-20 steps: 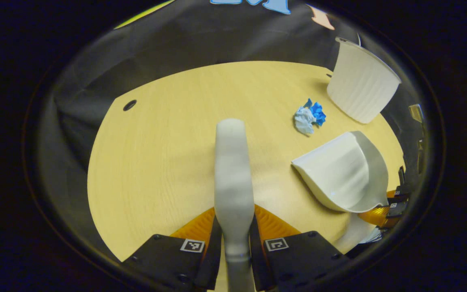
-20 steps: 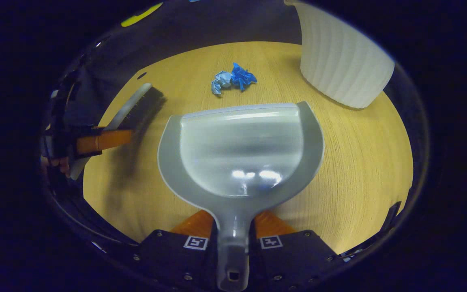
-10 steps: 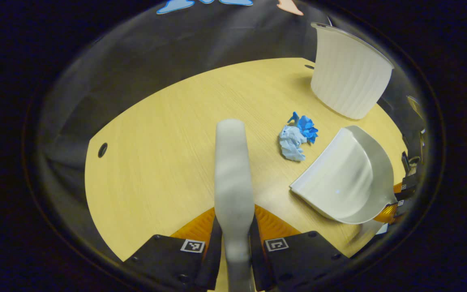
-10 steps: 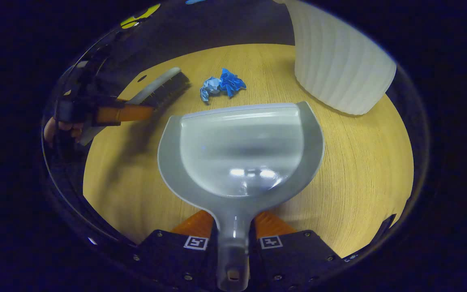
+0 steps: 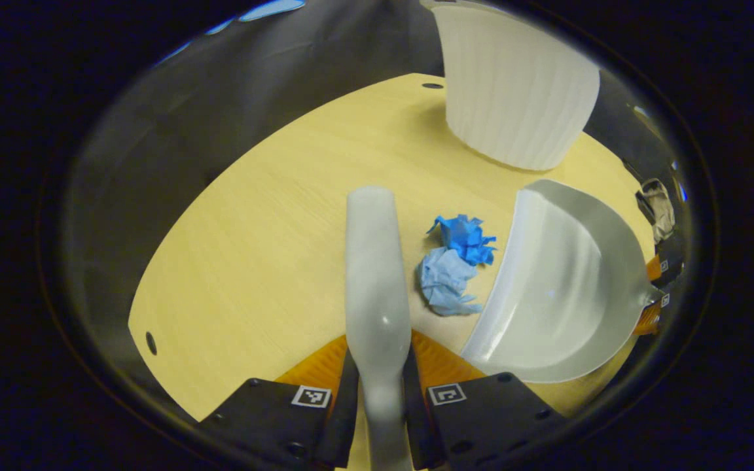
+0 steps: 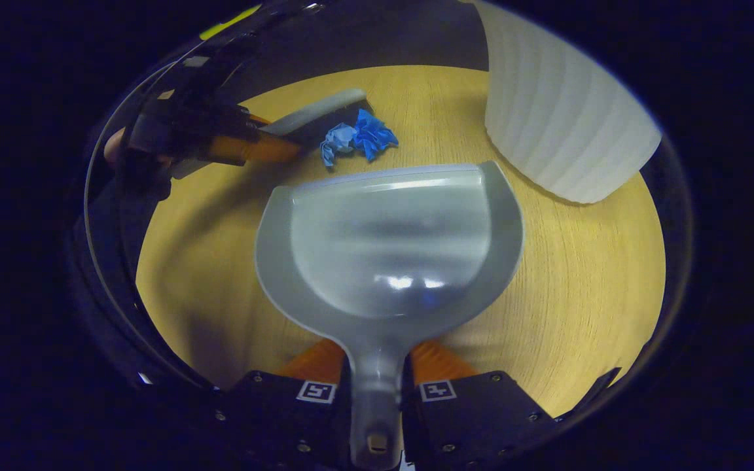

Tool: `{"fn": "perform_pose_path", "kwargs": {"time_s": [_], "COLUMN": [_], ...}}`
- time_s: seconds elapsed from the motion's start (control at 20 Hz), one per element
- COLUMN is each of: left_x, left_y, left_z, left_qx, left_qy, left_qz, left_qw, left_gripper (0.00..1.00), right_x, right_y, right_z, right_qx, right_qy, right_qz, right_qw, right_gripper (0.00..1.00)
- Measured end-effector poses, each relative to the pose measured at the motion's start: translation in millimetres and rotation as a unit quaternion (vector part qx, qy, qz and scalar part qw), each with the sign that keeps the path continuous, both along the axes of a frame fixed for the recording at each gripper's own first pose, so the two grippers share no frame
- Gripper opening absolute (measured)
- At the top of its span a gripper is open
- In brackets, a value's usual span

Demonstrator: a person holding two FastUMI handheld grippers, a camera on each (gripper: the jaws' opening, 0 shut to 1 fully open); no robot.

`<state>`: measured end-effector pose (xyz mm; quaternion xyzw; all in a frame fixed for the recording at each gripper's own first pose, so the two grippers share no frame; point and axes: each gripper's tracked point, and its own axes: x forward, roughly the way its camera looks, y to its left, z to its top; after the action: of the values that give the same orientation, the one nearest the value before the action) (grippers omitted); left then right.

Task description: Pick up the small broom and dustpan from the desktop, sweep the trash into the dustpan with the broom, and then empty the trash into the garbage bin.

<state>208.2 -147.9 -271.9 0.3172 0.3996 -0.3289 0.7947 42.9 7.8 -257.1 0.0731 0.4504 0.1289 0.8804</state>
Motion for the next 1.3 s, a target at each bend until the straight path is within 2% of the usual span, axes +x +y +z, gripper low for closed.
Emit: {"fn": "perform_pose_path", "kwargs": {"time_s": [0.2,0.25,0.4,0.7,1.0,1.15,1.3], "left_x": [-16,-23,-42,-75,-108,-123,-123], "left_y": [-28,-32,-38,-58,-68,-70,-62], "left_z": [5,6,13,11,14,17,28], "left_qx": [-0.014,-0.020,-0.036,-0.046,-0.066,-0.077,-0.082], "left_qy": [0.023,0.032,0.059,0.086,0.112,0.122,0.104], "left_qz": [-0.048,-0.055,-0.068,-0.087,-0.079,-0.062,-0.035], "left_qw": [0.998,0.998,0.995,0.991,0.988,0.988,0.991], "left_gripper": [0.40,0.37,0.42,0.41,0.42,0.42,0.42], "right_x": [5,6,10,28,53,69,79], "right_y": [-2,0,0,5,13,11,8], "right_z": [8,10,17,26,27,28,20], "right_qx": [0.000,-0.001,-0.004,0.004,0.021,0.021,0.024], "right_qy": [0.000,-0.002,-0.008,-0.023,-0.040,-0.045,-0.046], "right_qz": [0.004,0.005,0.013,0.018,0.008,0.007,0.005], "right_qw": [1.000,1.000,1.000,1.000,0.999,0.999,0.999], "right_gripper": [0.31,0.32,0.31,0.31,0.31,0.31,0.31]}}
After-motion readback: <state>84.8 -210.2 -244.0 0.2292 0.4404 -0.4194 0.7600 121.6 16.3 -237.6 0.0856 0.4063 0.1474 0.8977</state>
